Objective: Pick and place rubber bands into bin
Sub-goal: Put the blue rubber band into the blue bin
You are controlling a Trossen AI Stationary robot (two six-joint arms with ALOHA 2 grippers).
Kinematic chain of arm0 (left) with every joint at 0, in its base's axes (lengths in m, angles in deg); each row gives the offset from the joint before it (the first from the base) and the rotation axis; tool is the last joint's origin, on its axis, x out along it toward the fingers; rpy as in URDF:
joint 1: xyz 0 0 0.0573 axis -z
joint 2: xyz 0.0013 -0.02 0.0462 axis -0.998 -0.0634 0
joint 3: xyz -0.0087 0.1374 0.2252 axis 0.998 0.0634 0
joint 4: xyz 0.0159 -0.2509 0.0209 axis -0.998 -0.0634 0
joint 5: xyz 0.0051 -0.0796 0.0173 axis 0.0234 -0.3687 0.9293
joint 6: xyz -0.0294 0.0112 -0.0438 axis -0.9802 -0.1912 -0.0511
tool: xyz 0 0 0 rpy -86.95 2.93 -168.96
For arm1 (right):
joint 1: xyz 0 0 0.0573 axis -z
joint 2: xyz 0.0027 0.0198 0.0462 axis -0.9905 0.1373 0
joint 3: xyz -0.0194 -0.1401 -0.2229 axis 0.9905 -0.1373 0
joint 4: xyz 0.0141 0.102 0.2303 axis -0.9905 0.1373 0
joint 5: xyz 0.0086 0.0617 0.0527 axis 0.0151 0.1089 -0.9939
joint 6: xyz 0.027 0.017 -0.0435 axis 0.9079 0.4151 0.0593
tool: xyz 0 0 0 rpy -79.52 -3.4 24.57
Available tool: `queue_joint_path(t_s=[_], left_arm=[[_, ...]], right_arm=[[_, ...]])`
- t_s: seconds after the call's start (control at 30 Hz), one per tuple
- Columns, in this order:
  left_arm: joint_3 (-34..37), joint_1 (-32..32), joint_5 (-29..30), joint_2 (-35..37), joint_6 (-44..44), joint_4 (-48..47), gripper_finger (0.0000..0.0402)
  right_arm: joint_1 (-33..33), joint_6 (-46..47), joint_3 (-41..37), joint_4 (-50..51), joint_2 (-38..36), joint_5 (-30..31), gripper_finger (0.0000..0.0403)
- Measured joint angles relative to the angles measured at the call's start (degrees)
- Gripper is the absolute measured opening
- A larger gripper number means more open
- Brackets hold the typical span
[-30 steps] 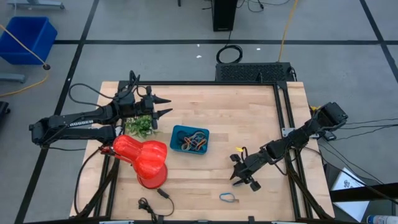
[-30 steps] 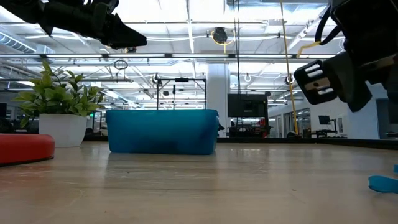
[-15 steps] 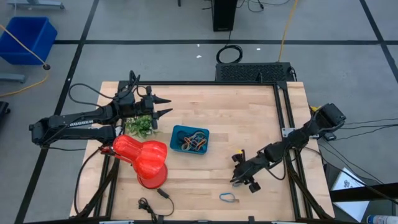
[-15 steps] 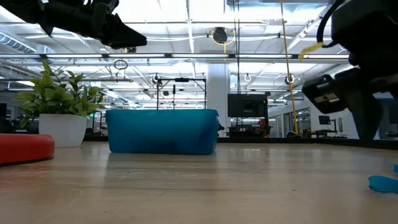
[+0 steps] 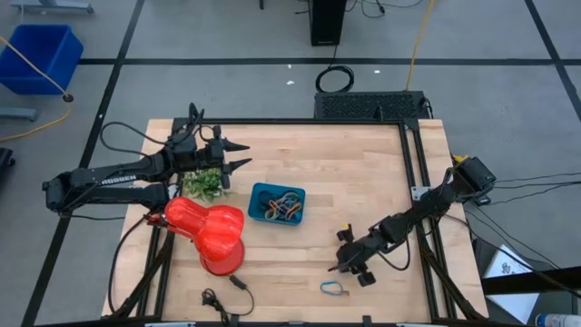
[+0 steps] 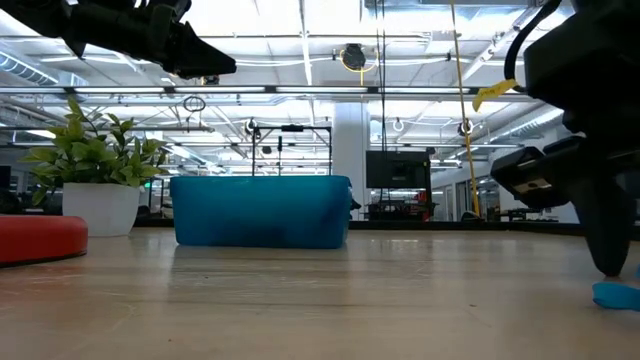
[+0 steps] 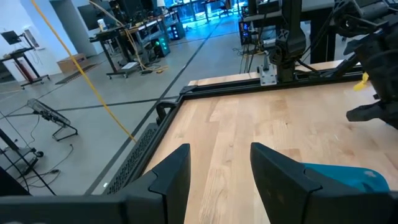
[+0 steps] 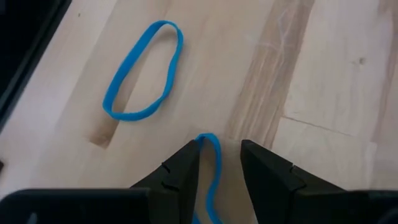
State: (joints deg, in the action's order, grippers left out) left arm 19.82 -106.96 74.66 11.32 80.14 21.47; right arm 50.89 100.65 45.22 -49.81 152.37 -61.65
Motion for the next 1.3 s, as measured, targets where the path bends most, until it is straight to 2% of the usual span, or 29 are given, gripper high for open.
queue_joint_path(t_s=[0.13,0.43,1.3], left_arm=[[0.0,0.0,0.0,-0.02,-0.1,-0.01,0.0175],[0.0,0.0,-0.01,-0.01,-0.13,-0.01,0.0175],[0.0,0.0,-0.01,-0.02,-0.13,0.0,0.0175]], right_arm=[[0.0,3.38,-0.28,-1.05,-0.76,-0.1,0.0116],[-0.02,3.19,-0.49,-8.97,-1.22,-0.33,0.0116],[-0.02,2.59,-0.49,-6.43,-1.29,-0.5,0.0116]])
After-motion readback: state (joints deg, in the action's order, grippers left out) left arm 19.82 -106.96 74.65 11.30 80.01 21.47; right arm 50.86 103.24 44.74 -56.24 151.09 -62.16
